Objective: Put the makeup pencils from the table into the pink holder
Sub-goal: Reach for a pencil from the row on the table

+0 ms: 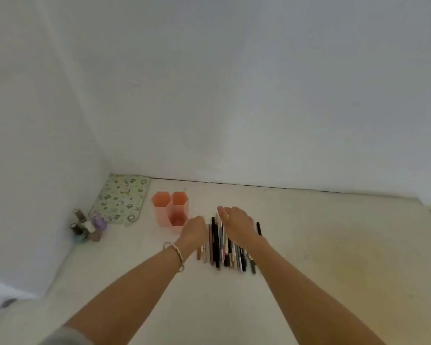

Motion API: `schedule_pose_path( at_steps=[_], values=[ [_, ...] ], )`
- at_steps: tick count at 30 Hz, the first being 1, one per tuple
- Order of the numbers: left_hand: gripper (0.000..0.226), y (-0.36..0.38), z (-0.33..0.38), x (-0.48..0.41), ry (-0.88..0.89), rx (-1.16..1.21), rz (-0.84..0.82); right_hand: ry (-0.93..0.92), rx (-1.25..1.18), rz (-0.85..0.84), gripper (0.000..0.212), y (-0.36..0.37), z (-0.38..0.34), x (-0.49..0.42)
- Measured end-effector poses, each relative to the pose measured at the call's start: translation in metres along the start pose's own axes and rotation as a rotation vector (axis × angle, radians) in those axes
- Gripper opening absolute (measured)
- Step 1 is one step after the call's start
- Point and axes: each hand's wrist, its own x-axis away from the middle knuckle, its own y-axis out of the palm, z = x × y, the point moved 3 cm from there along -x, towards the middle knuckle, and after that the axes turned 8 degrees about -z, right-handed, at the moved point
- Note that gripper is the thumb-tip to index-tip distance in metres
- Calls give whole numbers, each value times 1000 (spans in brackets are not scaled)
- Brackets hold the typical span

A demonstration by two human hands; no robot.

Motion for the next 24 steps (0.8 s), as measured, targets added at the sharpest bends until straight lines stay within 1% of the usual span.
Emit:
schedule_pose_path(
  at_steps=[2,3,5,9,12,16,19,21,22,24],
  values=[
    [26,12,-8,-5,-44,-24,-28,18,-74,49,38,3,0,-5],
    [28,21,-13,-10,-73,-24,-37,22,-97,61,41,6,1,-8],
    [31,31,-17,-14,-137,-1,-29,10,-120,66,37,9,1,-14],
    [36,43,-15,-28,-213,-57,38,-5,-181,83,33,12,8,-34],
    [36,49,-16,-35,-249,-17,98,14,-232,62,34,17,14,-54],
    [34,54,-19,-42,-295,64,131,-4,-261,11,32,24,14,-74],
    [38,51,-22,-42,-217,-5,174,-23,-307,-7,31,28,8,-91],
    [36,40,-22,-33,-124,4,210,-26,-299,-20,31,30,3,-100],
    [39,32,-20,-27,-58,60,233,-15,-280,-30,30,31,2,-105],
    [51,6,-18,-13,91,249,304,27,-195,-62,27,33,-2,-115]
  ],
)
